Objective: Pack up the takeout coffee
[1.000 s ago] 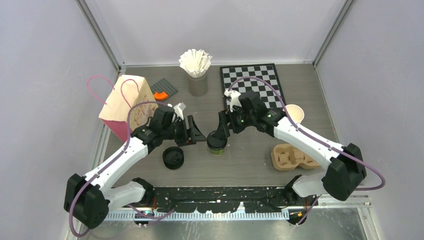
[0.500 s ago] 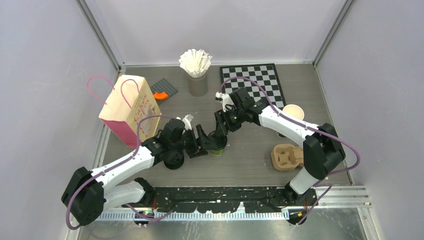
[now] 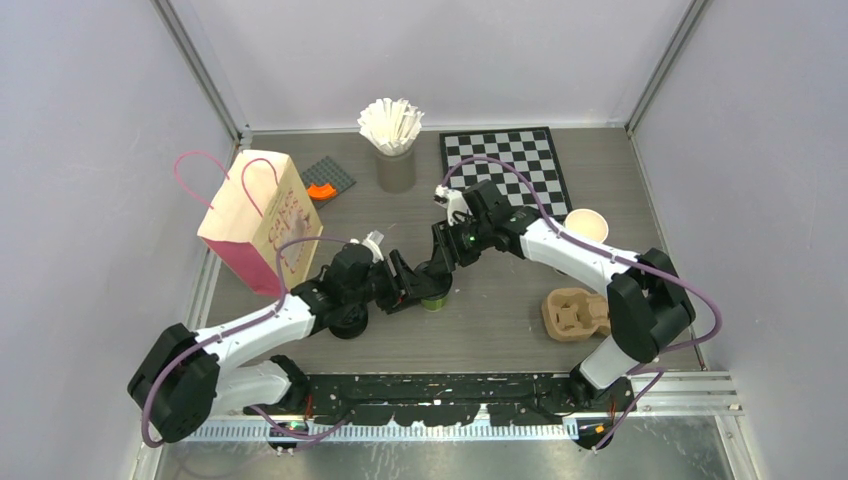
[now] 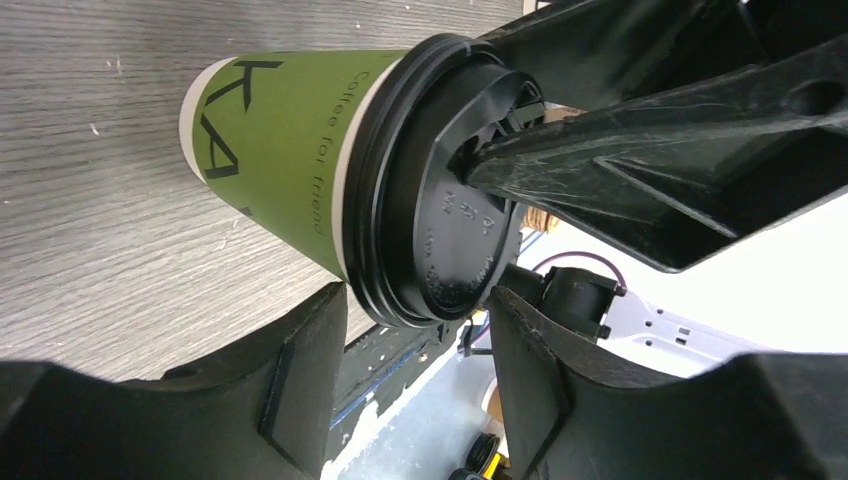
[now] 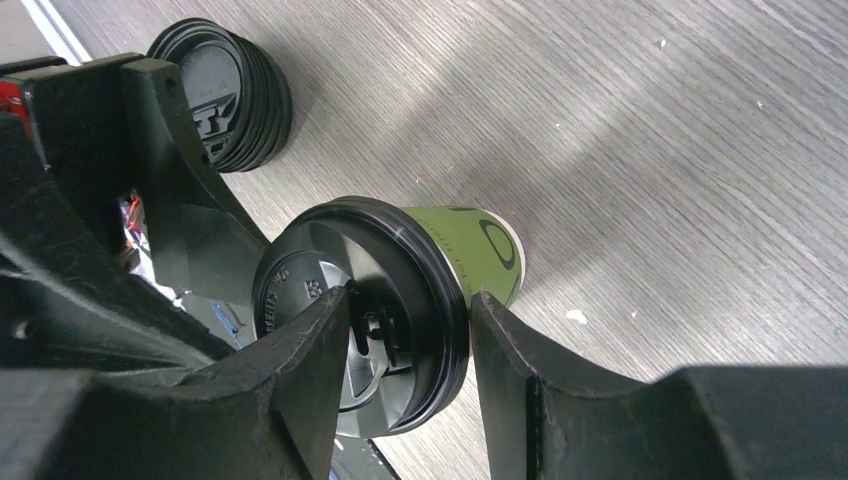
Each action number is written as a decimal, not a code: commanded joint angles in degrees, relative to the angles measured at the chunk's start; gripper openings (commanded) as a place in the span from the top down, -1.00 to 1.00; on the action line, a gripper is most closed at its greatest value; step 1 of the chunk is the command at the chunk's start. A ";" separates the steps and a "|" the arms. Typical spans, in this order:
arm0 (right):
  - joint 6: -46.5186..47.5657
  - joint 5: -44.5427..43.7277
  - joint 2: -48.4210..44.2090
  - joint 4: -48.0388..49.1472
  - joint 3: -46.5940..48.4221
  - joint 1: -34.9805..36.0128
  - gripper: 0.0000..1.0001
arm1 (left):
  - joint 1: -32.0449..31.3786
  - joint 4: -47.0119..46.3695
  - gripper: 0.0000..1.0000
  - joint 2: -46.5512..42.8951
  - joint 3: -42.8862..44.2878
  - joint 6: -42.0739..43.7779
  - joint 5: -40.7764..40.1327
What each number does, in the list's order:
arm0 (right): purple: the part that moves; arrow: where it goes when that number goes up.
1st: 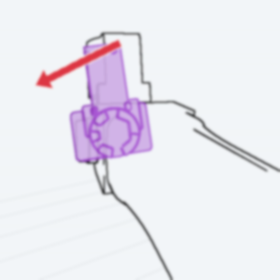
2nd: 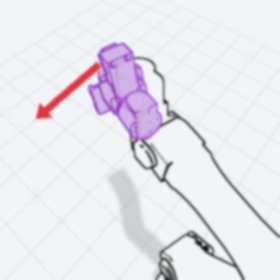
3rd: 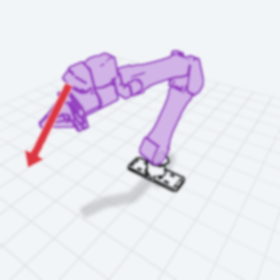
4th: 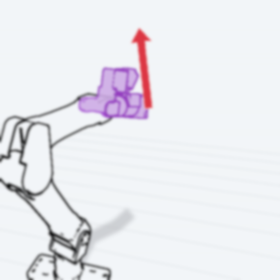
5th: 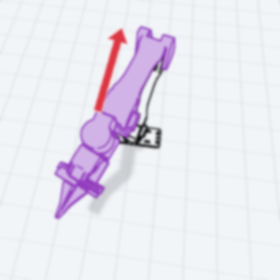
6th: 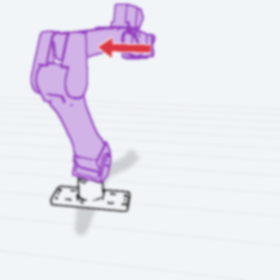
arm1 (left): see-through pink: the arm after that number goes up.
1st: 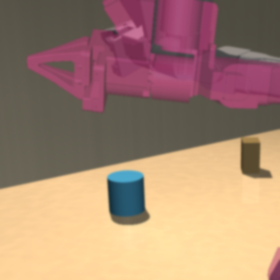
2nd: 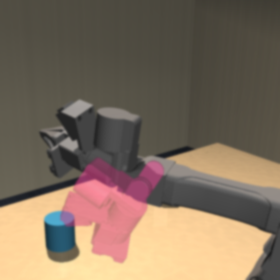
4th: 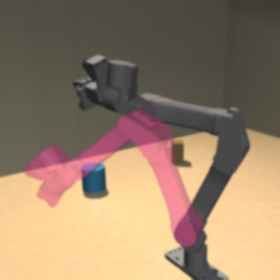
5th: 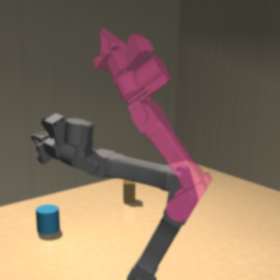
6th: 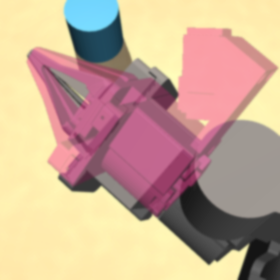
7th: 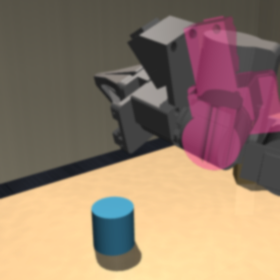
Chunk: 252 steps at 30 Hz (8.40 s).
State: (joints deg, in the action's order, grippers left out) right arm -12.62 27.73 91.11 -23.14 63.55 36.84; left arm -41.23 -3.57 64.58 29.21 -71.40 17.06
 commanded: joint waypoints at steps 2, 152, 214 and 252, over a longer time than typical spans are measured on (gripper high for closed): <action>-1.11 -2.03 -0.61 2.02 -3.12 -0.03 -0.03 | -0.51 -4.37 -0.07 0.51 -1.25 -0.96 -3.08; -6.31 1.17 21.83 -3.21 30.12 -11.29 -0.44 | 16.90 18.09 -0.21 28.73 40.36 34.25 -7.48; -2.29 -29.05 -29.46 -24.97 7.03 -11.31 -0.75 | 9.33 49.97 0.35 9.66 22.11 42.45 -13.77; -3.10 -28.52 -28.53 -22.24 4.16 -11.29 -0.75 | 6.89 54.90 1.00 5.97 27.57 41.91 -14.81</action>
State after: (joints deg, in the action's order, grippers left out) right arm -15.38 -1.32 63.26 -48.31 68.27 25.50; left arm -34.13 49.25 72.77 54.43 -29.52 2.02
